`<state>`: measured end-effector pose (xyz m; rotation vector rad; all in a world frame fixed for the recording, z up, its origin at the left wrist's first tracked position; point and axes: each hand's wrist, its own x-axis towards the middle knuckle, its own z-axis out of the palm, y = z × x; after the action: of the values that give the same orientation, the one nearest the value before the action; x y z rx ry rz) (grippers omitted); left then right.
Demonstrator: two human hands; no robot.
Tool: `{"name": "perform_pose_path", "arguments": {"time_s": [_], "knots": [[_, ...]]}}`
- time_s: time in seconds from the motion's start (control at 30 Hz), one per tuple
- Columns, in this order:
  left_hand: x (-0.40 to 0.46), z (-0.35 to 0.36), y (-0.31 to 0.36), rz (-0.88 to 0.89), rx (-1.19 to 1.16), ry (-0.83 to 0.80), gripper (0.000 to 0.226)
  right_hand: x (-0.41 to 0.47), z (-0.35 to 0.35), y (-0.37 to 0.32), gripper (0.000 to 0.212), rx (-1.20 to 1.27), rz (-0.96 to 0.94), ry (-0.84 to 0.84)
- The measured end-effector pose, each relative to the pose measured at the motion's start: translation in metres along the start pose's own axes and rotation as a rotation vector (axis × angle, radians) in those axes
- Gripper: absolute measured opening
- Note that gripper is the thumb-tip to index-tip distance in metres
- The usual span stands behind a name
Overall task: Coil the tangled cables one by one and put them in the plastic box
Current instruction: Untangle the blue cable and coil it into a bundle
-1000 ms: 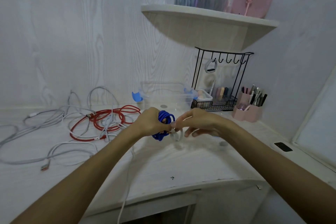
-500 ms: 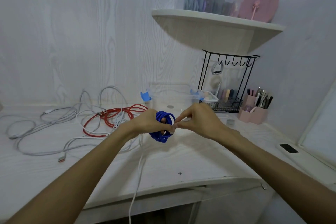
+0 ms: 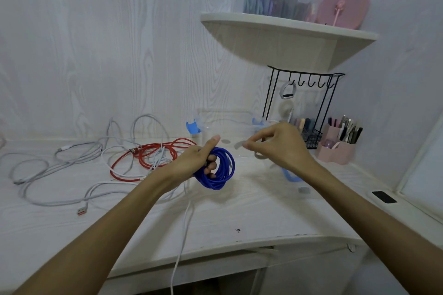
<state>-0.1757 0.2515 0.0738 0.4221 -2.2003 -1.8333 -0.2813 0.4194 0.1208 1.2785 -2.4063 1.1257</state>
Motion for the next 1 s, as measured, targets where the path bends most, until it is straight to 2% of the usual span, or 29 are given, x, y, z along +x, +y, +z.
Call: {"name": "perform_pose_path", "arguments": {"time_s": [0.07, 0.13, 0.27, 0.33, 0.5, 0.63, 0.73, 0.87, 1.0], "knots": [[-0.002, 0.001, 0.003, -0.009, -0.197, -0.043, 0.049, 0.001, 0.000, 0.000, 0.016, -0.030, 0.013, 0.053], [-0.004, 0.001, 0.006, -0.006, -0.281, -0.121, 0.049, 0.001, 0.006, -0.001, 0.011, -0.067, 0.023, 0.033], [-0.010, -0.004, 0.009, 0.030, -0.185, -0.296, 0.055, 0.003, 0.017, -0.003, 0.009, -0.066, 0.016, -0.022], [-0.013, -0.007, 0.009, 0.031, -0.121, -0.355, 0.054, 0.006, 0.017, -0.006, 0.009, -0.023, 0.012, -0.129], [-0.017, -0.018, 0.010, -0.018, -0.031, -0.467, 0.050, 0.011, 0.007, -0.011, 0.010, 0.162, 0.066, -0.560], [-0.019, -0.024, 0.011, -0.098, 0.012, -0.503, 0.053, 0.015, 0.001, -0.005, 0.008, 0.226, 0.101, -0.794], [-0.022, -0.027, 0.013, -0.127, 0.019, -0.523, 0.051, 0.016, 0.004, 0.000, 0.014, 0.331, 0.126, -0.890], [-0.024, -0.030, 0.014, -0.142, 0.030, -0.536, 0.051, 0.015, 0.007, 0.004, 0.024, 0.458, 0.170, -0.921], [-0.024, -0.032, 0.013, -0.142, 0.034, -0.560, 0.049, 0.014, 0.006, 0.008, 0.024, 0.519, 0.176, -0.946]]}}
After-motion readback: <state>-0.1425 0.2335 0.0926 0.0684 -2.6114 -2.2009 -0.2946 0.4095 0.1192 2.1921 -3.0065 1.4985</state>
